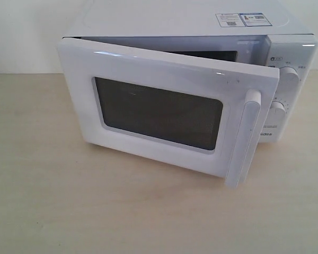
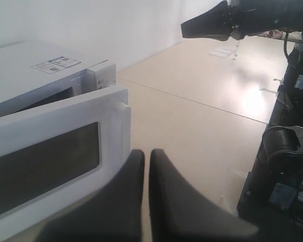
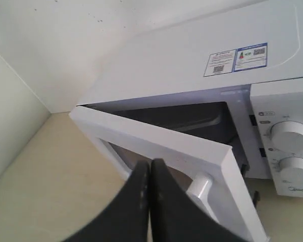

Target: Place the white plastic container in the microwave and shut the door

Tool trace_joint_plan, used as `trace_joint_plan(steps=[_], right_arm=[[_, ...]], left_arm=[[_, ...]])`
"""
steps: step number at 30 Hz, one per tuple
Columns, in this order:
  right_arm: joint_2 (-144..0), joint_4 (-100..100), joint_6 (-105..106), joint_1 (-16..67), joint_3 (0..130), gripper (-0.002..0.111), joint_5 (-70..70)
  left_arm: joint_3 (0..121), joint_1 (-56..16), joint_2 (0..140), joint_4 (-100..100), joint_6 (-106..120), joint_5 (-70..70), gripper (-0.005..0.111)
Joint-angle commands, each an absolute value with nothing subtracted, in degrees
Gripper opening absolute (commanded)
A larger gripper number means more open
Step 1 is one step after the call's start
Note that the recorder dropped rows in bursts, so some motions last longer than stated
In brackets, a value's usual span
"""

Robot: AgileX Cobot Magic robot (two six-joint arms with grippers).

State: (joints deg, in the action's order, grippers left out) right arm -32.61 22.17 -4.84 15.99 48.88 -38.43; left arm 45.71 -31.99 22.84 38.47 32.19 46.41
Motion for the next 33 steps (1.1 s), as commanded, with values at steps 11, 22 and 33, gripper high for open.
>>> trace_joint_plan(steps=[11,22,33], right_arm=[[-39.84,80.45,39.71,22.07,31.18,0.000,-20.97],[-51.36,85.39,45.43,44.77,29.93,0.000,8.53],[-67.64,68.58,21.05,67.41,29.93,0.000,53.99]], left_arm=[[45.39,-32.52,22.51,38.65,31.66,45.88,0.004],[45.39,-32.52,22.51,38.65,30.92,45.99,0.004],[45.39,-32.52,22.51,38.65,30.92,46.25,0.004]])
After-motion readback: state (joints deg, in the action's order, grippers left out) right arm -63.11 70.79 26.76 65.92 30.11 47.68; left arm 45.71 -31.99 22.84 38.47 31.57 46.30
